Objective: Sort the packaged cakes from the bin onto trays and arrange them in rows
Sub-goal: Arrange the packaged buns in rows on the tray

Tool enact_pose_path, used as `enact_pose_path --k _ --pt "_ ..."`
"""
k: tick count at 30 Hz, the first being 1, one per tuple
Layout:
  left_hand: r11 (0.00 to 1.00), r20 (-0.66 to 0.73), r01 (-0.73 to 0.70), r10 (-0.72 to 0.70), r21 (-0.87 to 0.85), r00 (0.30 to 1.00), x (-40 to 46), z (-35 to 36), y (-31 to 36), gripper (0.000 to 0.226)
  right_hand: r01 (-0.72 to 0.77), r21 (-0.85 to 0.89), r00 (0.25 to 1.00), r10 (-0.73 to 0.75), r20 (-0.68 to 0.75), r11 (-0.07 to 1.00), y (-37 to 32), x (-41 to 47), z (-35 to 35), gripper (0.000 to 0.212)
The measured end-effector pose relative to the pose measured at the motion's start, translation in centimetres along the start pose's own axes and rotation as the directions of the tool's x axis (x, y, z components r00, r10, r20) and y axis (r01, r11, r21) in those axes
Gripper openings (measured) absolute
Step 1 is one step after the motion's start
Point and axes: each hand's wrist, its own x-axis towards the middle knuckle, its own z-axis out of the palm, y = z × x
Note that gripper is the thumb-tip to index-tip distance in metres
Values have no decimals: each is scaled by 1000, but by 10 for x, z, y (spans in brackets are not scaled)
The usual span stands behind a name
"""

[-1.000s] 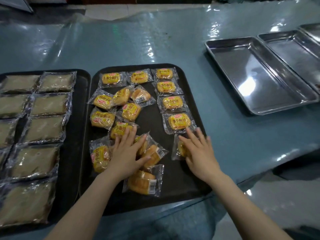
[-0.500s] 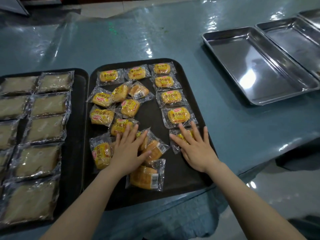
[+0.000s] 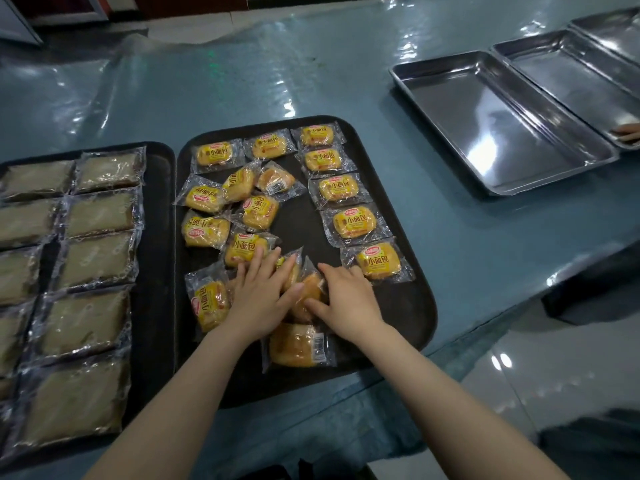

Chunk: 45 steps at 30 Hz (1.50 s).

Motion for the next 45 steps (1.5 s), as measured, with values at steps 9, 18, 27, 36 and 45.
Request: enact_pose_path --k 9,18,27,36,45 --pt "991 30 -83 87 -106 996 -15 -20 8 58 -139 614 983 181 -6 777 3 -33 -33 30" --pt "689 -183 -197 94 -697 979 -36 -38 52 23 -128 842 922 376 -94 523 17 -52 -51 48" --pt "778 -363 -364 188 -512 912 -36 -26 64 33 -210 958 803 524 283 -196 35 -64 -55 23" --pt "897 -32 -337 343 -285 939 -43 -2 65 34 -417 489 815 553 -170 766 70 -79 -39 54" --pt "928 -336 -301 217 -221 916 -55 -13 33 32 -224 -150 975 221 -41 963 65 -69 2 75"
